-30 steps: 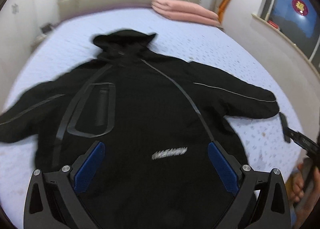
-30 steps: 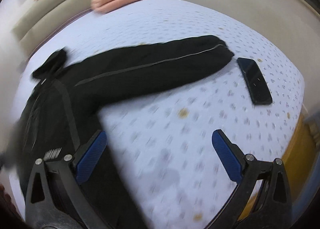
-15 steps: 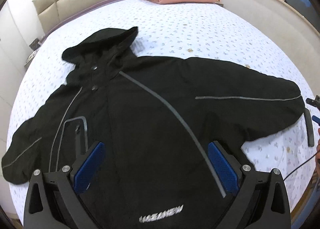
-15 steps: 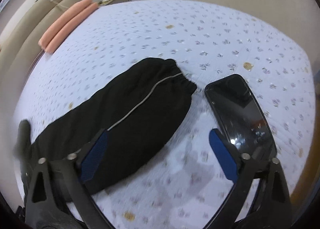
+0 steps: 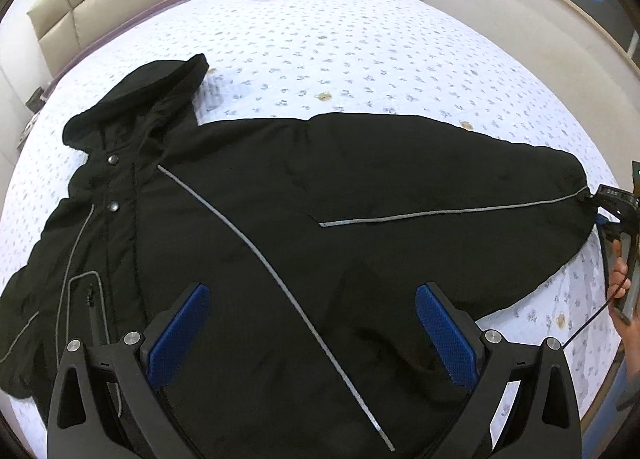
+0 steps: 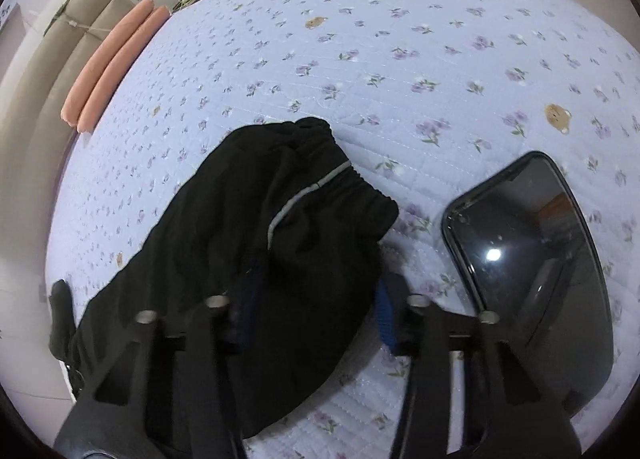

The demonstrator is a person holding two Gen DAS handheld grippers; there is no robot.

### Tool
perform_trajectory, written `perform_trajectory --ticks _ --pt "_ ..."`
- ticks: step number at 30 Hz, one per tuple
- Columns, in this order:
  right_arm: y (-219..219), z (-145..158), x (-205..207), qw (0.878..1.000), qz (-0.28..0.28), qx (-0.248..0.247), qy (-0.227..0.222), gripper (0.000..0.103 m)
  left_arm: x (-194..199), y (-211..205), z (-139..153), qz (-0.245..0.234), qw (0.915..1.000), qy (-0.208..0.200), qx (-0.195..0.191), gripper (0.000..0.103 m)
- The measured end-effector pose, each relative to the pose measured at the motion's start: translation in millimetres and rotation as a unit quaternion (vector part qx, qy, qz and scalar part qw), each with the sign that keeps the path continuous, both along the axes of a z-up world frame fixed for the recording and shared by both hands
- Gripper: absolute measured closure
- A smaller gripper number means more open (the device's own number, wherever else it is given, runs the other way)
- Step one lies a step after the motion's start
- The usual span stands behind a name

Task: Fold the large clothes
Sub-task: 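Grasp the black jacket sleeve cuff with the right gripper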

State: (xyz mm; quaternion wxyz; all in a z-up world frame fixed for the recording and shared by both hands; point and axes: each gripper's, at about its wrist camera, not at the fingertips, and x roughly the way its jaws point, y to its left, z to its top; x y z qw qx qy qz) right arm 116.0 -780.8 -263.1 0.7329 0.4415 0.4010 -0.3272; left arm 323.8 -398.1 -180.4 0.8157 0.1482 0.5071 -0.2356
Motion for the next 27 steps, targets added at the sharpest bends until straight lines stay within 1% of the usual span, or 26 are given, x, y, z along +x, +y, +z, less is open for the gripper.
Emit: perform_trajectory --ticks 1,2,5,8,10,11,14,15,17,18,21,24,26,27 --pt "2 1 2 1.000 0.007 0.001 -0.006 0.090 1 1 -1 0.000 1.0000 0.002 -0.001 0.001" --pt "5 3 3 1.000 0.014 -0.001 -0.011 0.092 1 2 -2 0.001 1.0000 0.002 0.000 0.001" --pt "18 16 9 0.999 0.025 -0.035 0.009 0.094 6 12 -3 0.011 0.9999 0.006 -0.001 0.001" --pt "35 36 17 0.997 0.041 -0.062 0.010 0.096 13 32 2 0.027 0.9995 0.013 -0.005 0.001" --pt "54 58 25 0.995 0.060 -0.084 0.007 0.096 18 45 4 0.033 0.9993 0.019 -0.005 0.001" --pt "61 66 29 0.994 0.067 -0.091 0.004 0.096 21 54 7 0.041 0.9990 0.017 -0.003 0.001" --pt "97 102 48 0.987 0.107 -0.119 -0.014 0.097 27 78 12 0.055 0.9984 0.011 0.003 0.001" --pt "117 116 58 0.983 0.128 -0.129 -0.021 0.097 29 85 14 0.061 0.9981 0.009 0.004 0.001" --pt "144 132 77 0.976 0.159 -0.144 -0.026 0.097 34 104 19 0.077 0.9970 0.006 0.007 0.001" --pt "167 143 89 0.971 0.182 -0.155 -0.031 0.097 37 114 21 0.086 0.9962 0.003 0.010 0.001" --pt "218 159 118 0.957 0.232 -0.169 -0.041 0.097 44 149 31 0.111 0.9937 -0.008 0.014 0.001" --pt "282 174 148 0.935 0.297 -0.186 -0.050 0.097 50 183 37 0.134 0.9909 -0.010 0.012 0.001" --pt "321 179 168 0.921 0.337 -0.188 -0.057 0.097 53 203 39 0.145 0.9893 -0.010 0.010 0.001" --pt "344 180 179 0.912 0.359 -0.189 -0.062 0.097 55 219 41 0.155 0.9878 -0.010 0.009 0.001"
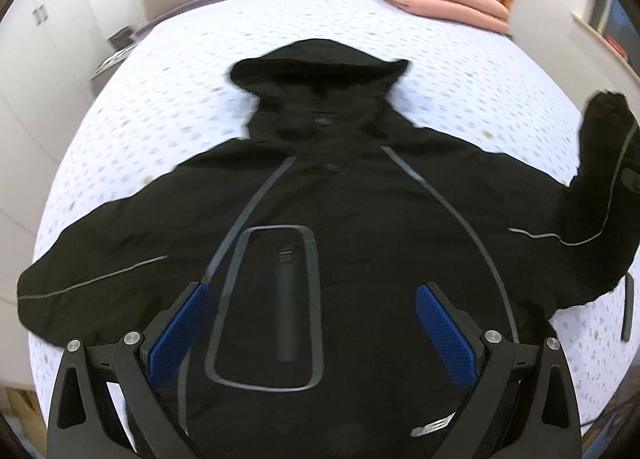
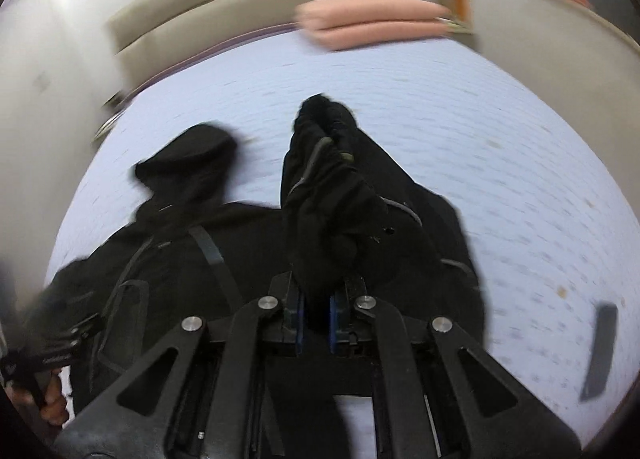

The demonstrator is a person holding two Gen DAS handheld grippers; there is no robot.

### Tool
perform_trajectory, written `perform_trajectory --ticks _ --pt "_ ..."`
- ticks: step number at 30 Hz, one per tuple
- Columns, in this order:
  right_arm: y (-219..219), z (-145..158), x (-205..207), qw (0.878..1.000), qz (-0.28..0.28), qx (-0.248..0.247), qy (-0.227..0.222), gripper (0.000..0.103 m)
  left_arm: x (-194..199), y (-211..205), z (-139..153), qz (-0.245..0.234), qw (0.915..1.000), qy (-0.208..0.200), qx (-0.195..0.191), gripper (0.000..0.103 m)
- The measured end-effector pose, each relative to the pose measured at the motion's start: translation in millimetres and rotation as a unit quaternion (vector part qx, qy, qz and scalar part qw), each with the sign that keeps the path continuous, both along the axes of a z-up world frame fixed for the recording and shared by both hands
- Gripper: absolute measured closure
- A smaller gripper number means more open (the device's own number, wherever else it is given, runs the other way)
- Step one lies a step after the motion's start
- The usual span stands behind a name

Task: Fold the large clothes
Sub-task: 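Grasp the black jacket sleeve cuff with the right gripper, then carry the held sleeve across the jacket body and release it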

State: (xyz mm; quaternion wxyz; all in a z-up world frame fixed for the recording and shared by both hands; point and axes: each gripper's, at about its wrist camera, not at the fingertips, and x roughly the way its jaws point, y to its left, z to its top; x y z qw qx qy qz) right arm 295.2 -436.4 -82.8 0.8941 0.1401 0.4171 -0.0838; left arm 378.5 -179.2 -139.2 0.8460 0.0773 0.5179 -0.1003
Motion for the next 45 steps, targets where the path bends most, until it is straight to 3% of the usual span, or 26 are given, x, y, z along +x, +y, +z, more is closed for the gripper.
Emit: perform_trajectory --ticks 5,9,13,17,20,23,27,29,32,35,37,40,44,45 --pt "97 -8 40 0.995 0.097 0.001 0.009 0.097 1 56 3 0.036 0.9993 -0.004 -0.006 0.001" --pt "160 -33 67 0.987 0.158 0.010 0.031 0.096 3 89 0 0.054 0.9985 -0.005 -0.006 0.001" --pt "210 -84 87 0.977 0.195 -0.006 0.087 0.094 7 117 -11 0.072 0.9973 0.007 -0.012 0.001" --pt "232 -143 99 0.967 0.204 -0.022 0.153 0.091 9 130 -23 0.080 0.9965 0.019 -0.016 0.001" --pt "248 -165 101 0.961 0.209 -0.042 0.174 0.085 10 132 -28 0.078 0.9965 0.024 -0.017 0.001" --pt "250 -166 102 0.958 0.219 -0.034 0.185 0.076 12 129 -32 0.068 0.9971 0.026 -0.022 0.001" --pt "228 -131 97 0.957 0.228 0.042 0.173 0.061 18 114 -32 0.044 0.9973 0.033 -0.049 0.001" --pt "199 -102 85 0.966 0.206 0.050 0.144 0.059 22 100 -34 0.024 0.9958 0.041 -0.078 0.001" --pt "147 -83 75 0.983 0.132 0.009 0.124 0.059 32 76 -39 -0.003 0.9932 0.051 -0.104 0.001" --pt "94 -103 77 0.987 0.061 -0.015 0.149 0.063 41 55 -49 -0.022 0.9908 0.061 -0.119 0.001" --pt "79 -135 83 0.983 0.048 -0.027 0.177 0.075 48 42 -58 -0.031 0.9874 0.074 -0.136 0.001" --pt "83 -184 95 0.970 0.055 -0.010 0.235 0.076 56 30 -71 -0.035 0.9849 0.078 -0.150 0.005" --pt "81 -185 96 0.973 0.054 0.000 0.225 0.076 69 21 -92 -0.041 0.9814 0.107 -0.154 0.014" --pt "78 -186 96 0.973 0.052 0.012 0.222 0.076 73 21 -97 -0.037 0.9796 0.115 -0.160 0.021"
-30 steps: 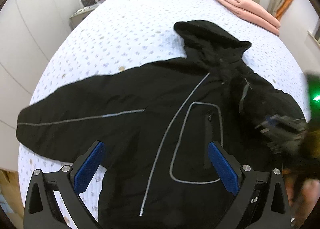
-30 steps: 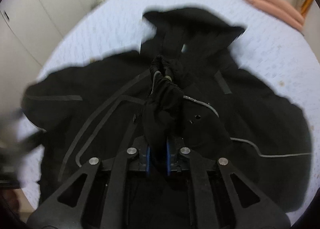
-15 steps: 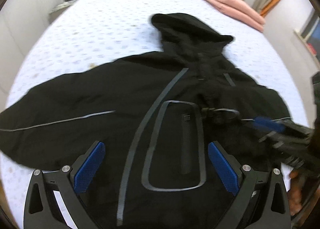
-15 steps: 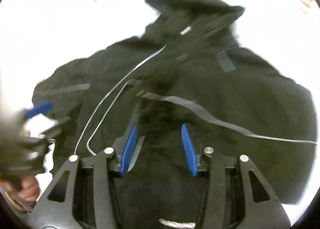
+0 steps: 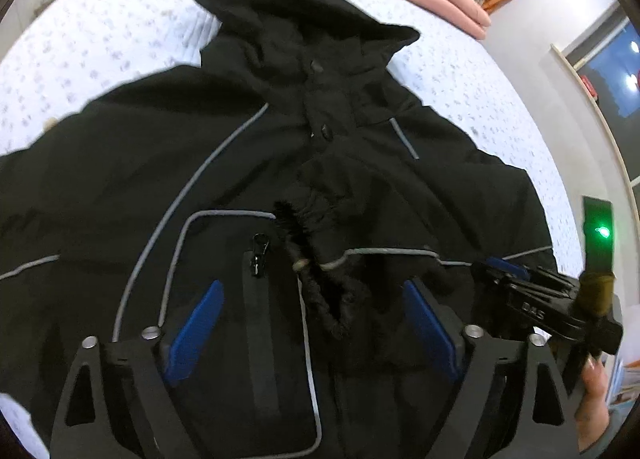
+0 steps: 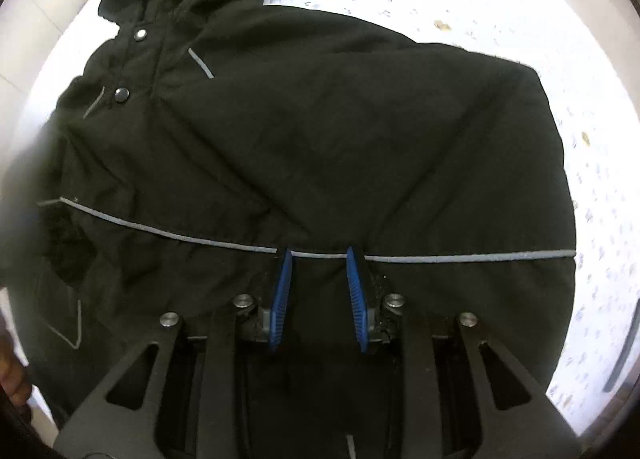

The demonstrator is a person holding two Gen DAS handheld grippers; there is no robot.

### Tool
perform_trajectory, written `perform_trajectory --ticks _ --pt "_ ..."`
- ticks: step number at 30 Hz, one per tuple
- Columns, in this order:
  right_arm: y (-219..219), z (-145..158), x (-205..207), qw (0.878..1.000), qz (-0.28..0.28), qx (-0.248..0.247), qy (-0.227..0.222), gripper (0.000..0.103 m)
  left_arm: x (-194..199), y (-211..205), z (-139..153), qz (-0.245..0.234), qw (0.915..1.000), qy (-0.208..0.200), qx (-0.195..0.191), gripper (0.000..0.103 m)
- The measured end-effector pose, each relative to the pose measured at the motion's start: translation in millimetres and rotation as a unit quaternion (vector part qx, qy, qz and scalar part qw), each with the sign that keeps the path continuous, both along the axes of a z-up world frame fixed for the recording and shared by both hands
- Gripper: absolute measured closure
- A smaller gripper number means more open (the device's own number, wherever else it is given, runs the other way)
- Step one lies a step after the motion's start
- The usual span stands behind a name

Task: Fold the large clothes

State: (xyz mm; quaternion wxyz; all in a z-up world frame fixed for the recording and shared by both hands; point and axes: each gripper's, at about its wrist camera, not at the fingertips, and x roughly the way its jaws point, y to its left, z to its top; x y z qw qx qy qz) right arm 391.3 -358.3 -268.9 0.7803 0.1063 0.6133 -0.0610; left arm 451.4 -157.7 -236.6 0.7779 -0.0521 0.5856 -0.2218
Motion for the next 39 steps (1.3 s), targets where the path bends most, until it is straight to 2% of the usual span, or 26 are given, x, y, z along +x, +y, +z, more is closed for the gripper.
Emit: perform_trajectory --ticks 2,4,5,7,11,14,16,20,23,26,29,31,32,34,35,38,39 --pt "-2 1 1 1.000 0.000 0.006 -0.001 0.076 5 2 -7 0.004 0.9998 0.015 -0.016 0.040" --pt "-1 2 3 1.000 0.002 0.002 0.000 0.076 9 3 -14 -0.001 0.9982 0.039 -0.044 0.082" --pt "1 4 3 1.000 0.005 0.000 -0.001 0.076 10 4 -15 -0.003 0.9975 0.045 -0.055 0.082" --pt "4 10 0 1.000 0.010 0.003 -0.003 0.076 8 6 -9 -0.004 0.9981 0.026 -0.056 0.084" --pt "6 31 -9 1.000 0.012 0.018 -0.013 0.076 3 16 15 0.000 0.9981 -0.009 -0.060 0.085" --pt "9 56 -14 0.999 0.015 0.022 -0.037 0.072 1 31 40 0.012 0.9975 -0.037 -0.059 0.085" --pt "10 74 -18 0.998 0.019 0.020 -0.057 0.064 2 52 59 0.027 0.9960 -0.059 -0.061 0.086" --pt "12 93 -18 0.996 0.021 0.006 -0.081 0.058 9 110 83 0.081 0.9921 -0.086 -0.043 0.086" --pt "14 89 -14 0.997 0.026 -0.002 -0.076 0.057 14 148 73 0.114 0.9904 -0.072 -0.027 0.086" --pt "22 66 -4 0.998 0.031 0.002 -0.058 0.057 15 177 41 0.138 0.9897 -0.038 -0.002 0.085" --pt "35 25 7 0.999 0.040 -0.020 -0.011 0.057 11 184 4 0.137 0.9904 0.004 0.019 0.080" --pt "41 10 11 0.998 0.048 -0.040 -0.002 0.055 5 182 -10 0.132 0.9908 0.002 0.032 0.076" --pt "43 8 12 0.998 0.051 -0.045 -0.004 0.055 2 180 -10 0.130 0.9910 -0.001 0.031 0.074" --pt "43 10 16 0.998 0.049 -0.044 0.002 0.055 0 183 -1 0.140 0.9891 -0.008 0.046 0.056" --pt "41 10 18 0.998 0.047 -0.039 0.005 0.055 -3 185 7 0.146 0.9876 -0.016 0.057 0.052" --pt "37 21 22 0.999 0.038 -0.025 0.007 0.055 -15 182 47 0.140 0.9821 -0.063 0.109 0.046" --pt "40 33 20 0.999 0.040 -0.018 -0.006 0.055 -20 177 57 0.127 0.9830 -0.072 0.112 0.044"
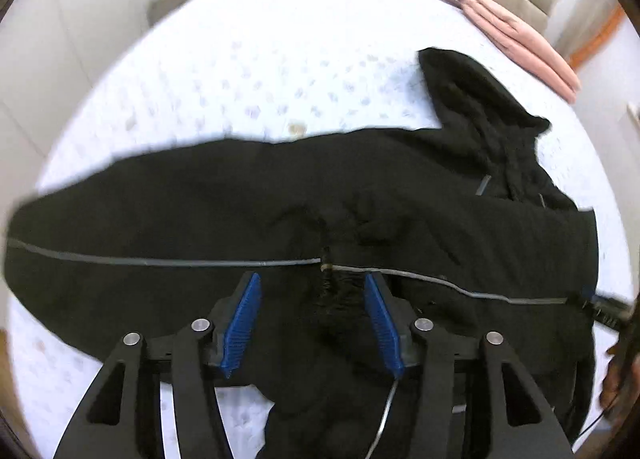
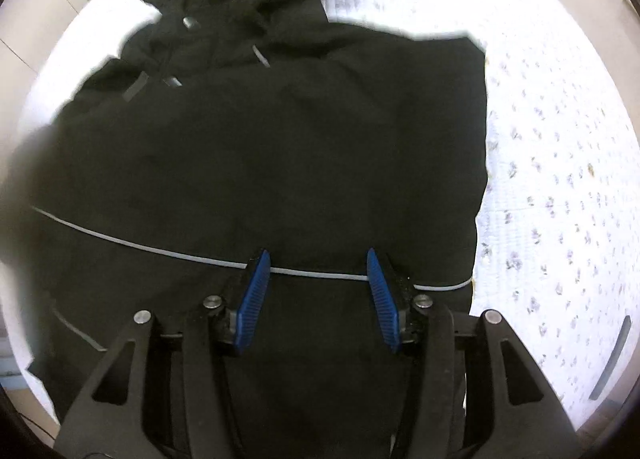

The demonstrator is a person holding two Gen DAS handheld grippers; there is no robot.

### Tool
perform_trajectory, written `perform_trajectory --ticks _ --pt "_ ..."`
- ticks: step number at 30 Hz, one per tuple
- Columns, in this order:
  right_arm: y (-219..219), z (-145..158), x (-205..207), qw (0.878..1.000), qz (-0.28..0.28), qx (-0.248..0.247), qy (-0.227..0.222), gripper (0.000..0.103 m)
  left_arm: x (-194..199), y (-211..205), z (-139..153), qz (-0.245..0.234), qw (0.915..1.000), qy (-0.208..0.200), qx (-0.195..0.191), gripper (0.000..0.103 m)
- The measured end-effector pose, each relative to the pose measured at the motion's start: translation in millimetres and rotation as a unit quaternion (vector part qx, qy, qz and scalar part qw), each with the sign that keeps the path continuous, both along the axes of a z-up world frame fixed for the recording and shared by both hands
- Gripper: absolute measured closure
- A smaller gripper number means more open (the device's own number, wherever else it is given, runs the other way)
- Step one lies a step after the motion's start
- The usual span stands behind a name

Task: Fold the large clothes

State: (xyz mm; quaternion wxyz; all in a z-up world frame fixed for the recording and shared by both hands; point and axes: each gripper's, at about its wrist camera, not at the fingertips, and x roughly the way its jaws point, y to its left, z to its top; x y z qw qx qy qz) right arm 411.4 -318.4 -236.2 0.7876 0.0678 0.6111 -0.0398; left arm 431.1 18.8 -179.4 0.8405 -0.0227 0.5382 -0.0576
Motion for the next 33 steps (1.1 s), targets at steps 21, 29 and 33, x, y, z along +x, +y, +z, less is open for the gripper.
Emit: perform_trajectory --ticks 21,29,33 --pt "60 -42 -20 0.998 0.048 -0.007 0.041 0.053 -30 -124 -62 -0.020 0.9965 0.034 0.074 0.038" --pt "71 -35 -24 0.998 0.046 -0.021 0.049 0.051 -48 -61 -2 0.044 0.9967 -0.004 0.068 0.038" --pt "79 -35 -20 0.997 0.043 -0.026 0.053 0.050 -43 -29 15 0.079 0.9945 -0.012 0.068 0.038"
